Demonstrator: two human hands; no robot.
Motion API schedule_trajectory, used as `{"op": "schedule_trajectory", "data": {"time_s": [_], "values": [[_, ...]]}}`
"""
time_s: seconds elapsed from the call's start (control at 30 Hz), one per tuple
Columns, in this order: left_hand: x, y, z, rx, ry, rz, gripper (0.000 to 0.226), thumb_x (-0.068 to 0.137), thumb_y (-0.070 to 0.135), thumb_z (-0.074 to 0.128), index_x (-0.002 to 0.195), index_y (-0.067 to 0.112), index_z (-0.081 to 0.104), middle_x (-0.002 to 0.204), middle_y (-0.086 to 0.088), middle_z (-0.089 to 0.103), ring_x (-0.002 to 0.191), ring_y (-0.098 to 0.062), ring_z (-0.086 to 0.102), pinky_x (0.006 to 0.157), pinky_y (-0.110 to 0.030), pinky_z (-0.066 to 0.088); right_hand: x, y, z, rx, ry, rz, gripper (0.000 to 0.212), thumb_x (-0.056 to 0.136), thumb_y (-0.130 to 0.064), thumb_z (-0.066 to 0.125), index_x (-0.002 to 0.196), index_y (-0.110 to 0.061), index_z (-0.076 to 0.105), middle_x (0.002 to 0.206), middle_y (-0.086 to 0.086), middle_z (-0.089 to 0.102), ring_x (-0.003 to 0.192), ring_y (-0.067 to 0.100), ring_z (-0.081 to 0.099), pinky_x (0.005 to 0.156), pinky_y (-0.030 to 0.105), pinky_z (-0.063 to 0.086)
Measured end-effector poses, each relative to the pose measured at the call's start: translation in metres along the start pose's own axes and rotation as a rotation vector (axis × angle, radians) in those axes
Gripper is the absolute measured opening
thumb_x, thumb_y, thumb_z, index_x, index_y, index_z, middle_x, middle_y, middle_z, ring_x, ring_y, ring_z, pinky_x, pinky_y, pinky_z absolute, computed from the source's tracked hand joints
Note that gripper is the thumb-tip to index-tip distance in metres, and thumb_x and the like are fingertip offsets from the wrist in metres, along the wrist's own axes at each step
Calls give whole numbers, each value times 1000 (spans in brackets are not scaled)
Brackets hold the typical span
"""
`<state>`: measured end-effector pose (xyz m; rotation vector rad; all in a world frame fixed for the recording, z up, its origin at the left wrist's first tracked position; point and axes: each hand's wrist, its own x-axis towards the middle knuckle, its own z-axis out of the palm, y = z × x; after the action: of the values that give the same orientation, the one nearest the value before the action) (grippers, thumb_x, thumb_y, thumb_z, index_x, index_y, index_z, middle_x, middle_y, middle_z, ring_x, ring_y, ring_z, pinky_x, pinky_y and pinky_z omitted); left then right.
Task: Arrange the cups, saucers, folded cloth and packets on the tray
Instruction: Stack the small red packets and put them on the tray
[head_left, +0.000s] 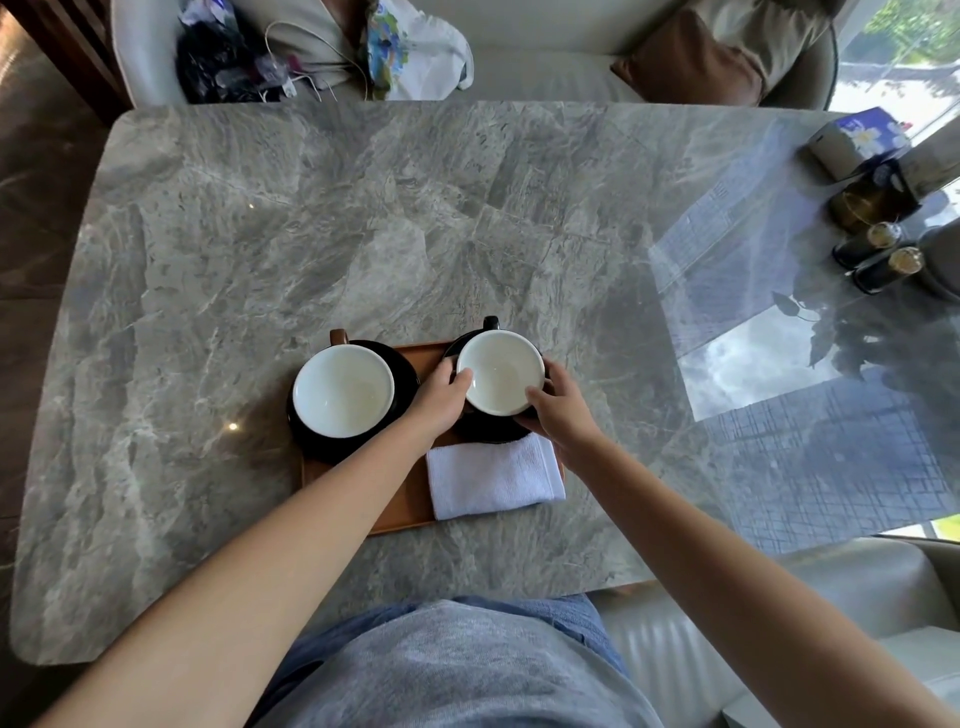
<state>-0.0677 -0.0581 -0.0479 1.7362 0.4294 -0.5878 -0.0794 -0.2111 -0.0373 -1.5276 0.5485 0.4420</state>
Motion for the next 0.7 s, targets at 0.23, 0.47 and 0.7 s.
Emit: {"op": "schedule_trajectory", "data": {"time_s": [0.23, 0.47, 0.7], "values": [[2, -2, -1, -8, -11, -3, 38, 95, 31, 38, 131, 21, 43, 133, -5, 53, 121, -22, 49, 106, -45, 40, 4, 5, -1, -113, 15, -68, 45, 89, 0, 41, 130, -19, 46, 118, 10, 56, 109, 26, 56, 84, 38, 50], [2, -5, 0, -21, -5, 15, 38, 95, 30, 38, 132, 23, 44, 133, -5, 54, 120, -21, 50, 106, -44, 40, 4, 7, -1, -141, 12, -104, 46, 87, -1, 42, 129, -19, 47, 115, 8, 56, 107, 27, 55, 84, 35, 47], [-13, -3, -3, 8, 91, 60, 48, 92, 33, 47, 135, 16, 36, 135, -3, 48, 116, -19, 51, 102, -34, 39, -6, 12, -11, -101, 74, -158, 49, 95, -15, 50, 140, -18, 32, 125, 6, 54, 111, 20, 56, 92, 38, 50]]}}
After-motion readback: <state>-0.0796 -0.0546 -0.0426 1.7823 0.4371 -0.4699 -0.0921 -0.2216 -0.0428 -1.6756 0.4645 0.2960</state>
